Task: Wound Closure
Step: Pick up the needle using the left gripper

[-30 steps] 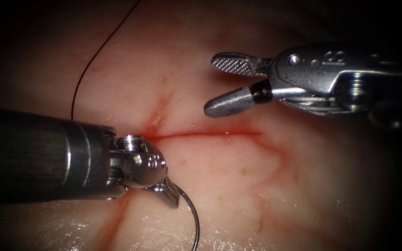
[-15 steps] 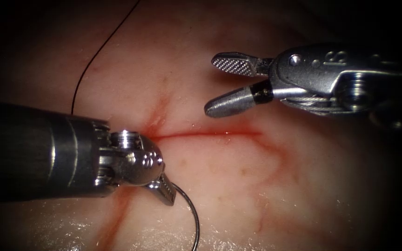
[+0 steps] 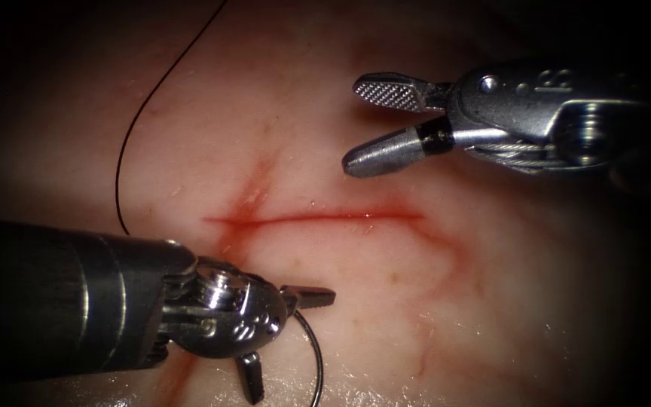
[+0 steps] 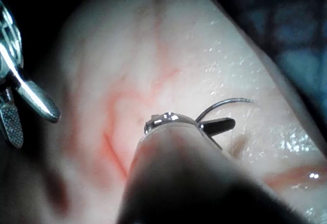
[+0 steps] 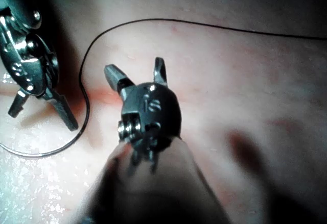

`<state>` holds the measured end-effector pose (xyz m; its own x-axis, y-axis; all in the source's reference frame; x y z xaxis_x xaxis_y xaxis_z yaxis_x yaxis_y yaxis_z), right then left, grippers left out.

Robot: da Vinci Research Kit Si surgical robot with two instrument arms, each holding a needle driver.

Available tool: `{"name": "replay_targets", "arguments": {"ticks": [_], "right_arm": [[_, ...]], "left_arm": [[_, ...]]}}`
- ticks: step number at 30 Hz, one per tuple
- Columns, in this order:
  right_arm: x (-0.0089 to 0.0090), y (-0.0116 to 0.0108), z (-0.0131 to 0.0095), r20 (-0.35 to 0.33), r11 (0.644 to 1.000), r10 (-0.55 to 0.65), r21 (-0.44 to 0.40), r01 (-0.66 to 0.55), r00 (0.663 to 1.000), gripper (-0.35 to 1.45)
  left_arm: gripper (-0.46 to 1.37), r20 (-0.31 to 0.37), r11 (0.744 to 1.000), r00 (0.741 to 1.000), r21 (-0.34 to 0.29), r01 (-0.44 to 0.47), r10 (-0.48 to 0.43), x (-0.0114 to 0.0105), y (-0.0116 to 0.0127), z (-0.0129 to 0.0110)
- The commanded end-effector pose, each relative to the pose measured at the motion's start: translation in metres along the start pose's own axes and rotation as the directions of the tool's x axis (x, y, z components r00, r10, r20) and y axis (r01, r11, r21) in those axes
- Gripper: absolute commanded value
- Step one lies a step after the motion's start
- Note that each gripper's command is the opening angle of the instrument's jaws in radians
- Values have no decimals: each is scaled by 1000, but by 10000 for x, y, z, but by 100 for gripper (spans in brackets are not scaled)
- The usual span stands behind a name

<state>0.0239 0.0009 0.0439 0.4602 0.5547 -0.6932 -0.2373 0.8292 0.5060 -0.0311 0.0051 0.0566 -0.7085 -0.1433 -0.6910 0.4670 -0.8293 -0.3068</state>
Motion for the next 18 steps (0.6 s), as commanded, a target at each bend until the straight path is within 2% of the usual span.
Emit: {"name": "replay_targets", "arguments": {"ticks": [1, 8, 18], "right_arm": [[0, 0, 0, 0, 1000, -1, 5, 1, 1000, 97], [0, -1, 0, 2, 1000, -1, 6, 1, 1000, 97], [0, -3, 1, -1, 1000, -2, 6, 2, 1000, 98]], "left_arm": [[102, 1, 1000, 1000, 3, -7, 7, -1, 0, 2], [86, 6, 999, 999, 1, -54, 54, -3, -2, 30], [81, -13, 991, 993, -58, -120, 120, -3, 7, 84]]}}
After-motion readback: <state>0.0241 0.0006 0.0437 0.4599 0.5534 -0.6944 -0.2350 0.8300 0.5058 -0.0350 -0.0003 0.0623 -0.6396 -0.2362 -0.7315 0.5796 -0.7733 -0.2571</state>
